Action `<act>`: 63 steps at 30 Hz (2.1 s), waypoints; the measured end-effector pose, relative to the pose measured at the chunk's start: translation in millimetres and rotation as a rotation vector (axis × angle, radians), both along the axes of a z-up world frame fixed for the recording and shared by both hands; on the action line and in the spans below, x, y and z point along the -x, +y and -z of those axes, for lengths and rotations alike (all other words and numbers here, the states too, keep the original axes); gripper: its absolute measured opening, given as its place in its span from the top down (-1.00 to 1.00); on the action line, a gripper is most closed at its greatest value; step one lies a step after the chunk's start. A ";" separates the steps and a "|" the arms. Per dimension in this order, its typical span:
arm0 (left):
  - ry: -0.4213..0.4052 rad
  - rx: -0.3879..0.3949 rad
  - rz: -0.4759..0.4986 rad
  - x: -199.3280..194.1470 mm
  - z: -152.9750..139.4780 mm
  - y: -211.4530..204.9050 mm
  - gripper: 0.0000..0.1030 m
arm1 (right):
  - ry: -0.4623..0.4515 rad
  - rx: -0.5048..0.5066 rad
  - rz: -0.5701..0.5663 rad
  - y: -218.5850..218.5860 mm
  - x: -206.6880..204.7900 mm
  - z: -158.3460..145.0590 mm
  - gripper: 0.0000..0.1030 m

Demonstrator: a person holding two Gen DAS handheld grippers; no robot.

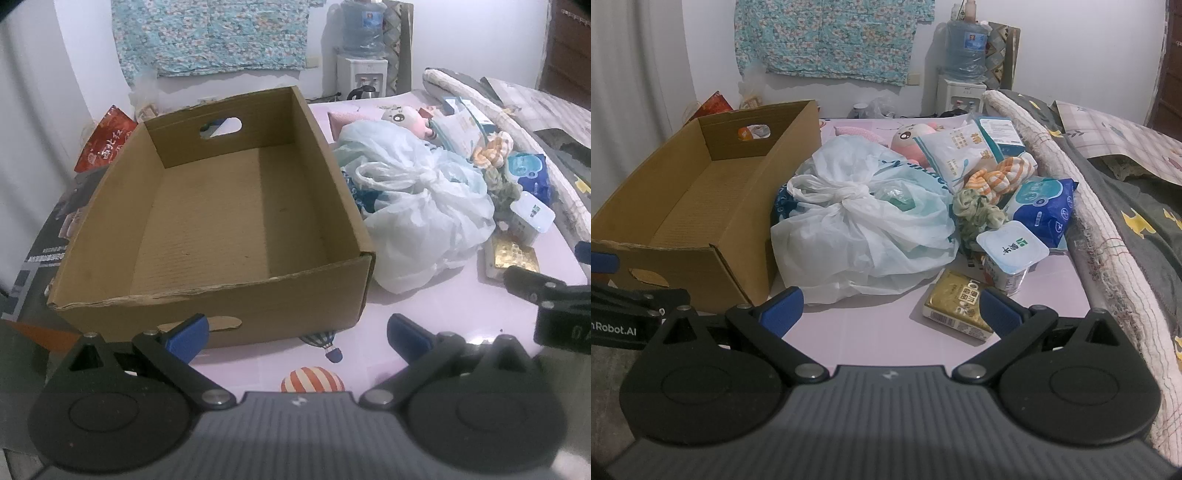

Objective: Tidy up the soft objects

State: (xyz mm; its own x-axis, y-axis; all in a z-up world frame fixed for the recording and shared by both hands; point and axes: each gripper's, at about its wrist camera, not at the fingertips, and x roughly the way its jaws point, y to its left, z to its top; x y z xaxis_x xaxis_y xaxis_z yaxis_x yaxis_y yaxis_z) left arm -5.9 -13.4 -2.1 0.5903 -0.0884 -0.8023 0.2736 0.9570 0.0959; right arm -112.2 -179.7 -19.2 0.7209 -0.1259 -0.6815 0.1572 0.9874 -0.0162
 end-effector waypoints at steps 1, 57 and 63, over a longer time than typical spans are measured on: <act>-0.004 0.002 -0.001 0.1 0.0 0.2 -1.00 | 0.000 0.001 -0.001 0.1 -0.1 0.0 -0.98; -0.084 0.192 0.408 30.2 4.3 -132.2 -0.99 | -0.150 -0.256 0.200 -178.7 56.0 37.3 -0.98; -0.063 0.159 0.477 37.1 21.6 -159.0 -0.97 | -0.137 -0.372 0.122 -187.2 42.0 50.6 -0.88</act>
State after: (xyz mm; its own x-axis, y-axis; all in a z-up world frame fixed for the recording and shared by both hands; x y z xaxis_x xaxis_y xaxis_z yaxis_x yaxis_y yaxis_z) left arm -43.1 -172.4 -23.7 0.5013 -0.4777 -0.7215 0.6821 0.7312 -0.0102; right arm -154.2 -366.9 -69.8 0.8035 0.0207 -0.5950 0.2488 0.8962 0.3672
